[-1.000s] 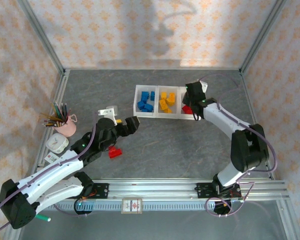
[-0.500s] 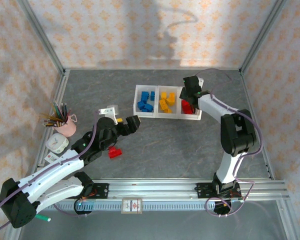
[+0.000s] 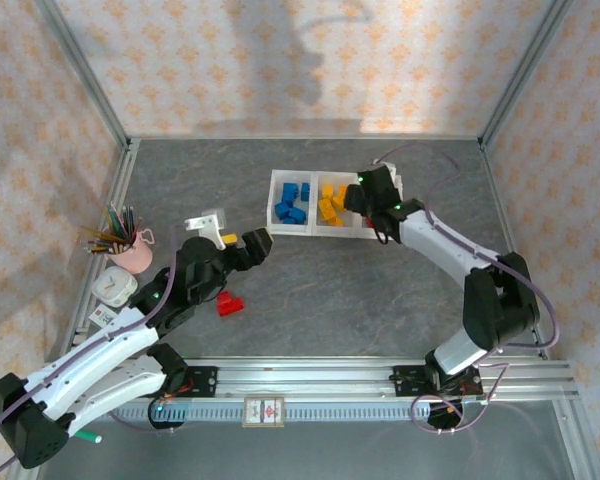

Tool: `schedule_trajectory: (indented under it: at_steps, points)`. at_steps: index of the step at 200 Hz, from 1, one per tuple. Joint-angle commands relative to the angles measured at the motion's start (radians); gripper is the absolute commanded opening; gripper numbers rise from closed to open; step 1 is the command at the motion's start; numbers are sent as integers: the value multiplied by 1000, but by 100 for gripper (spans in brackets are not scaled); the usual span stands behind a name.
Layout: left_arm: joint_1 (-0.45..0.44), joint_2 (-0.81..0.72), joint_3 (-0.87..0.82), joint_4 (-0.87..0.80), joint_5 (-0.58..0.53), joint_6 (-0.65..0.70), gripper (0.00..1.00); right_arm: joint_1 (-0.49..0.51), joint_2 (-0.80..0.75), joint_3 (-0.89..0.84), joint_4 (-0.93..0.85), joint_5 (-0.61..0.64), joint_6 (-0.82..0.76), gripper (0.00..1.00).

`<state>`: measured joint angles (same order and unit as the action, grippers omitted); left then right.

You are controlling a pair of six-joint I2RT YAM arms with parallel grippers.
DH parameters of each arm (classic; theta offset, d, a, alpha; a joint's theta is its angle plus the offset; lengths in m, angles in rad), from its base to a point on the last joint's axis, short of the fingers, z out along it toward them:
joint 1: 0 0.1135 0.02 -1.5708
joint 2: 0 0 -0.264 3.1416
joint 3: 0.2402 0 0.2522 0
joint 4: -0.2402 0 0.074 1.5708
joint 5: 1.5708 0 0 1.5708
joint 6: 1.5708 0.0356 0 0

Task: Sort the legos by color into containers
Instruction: Pick up the lego from the bottom-left of the table.

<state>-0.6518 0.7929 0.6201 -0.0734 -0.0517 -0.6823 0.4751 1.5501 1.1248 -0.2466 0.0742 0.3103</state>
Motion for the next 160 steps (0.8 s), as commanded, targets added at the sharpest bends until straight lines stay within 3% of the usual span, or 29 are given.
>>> schedule_trajectory:
  at_steps: [1, 75, 160]
  points:
    - [15, -49, -4, -86, -52, -12, 99, 80, -47, -29, -27, 18, 30, 71]
    - [27, -223, 2, -334, -165, -91, 99, 410, 9, 8, -38, 37, 112, 76]
    - [29, -357, 95, -708, -350, -250, 99, 702, 274, 230, -66, 0, 179, 80]
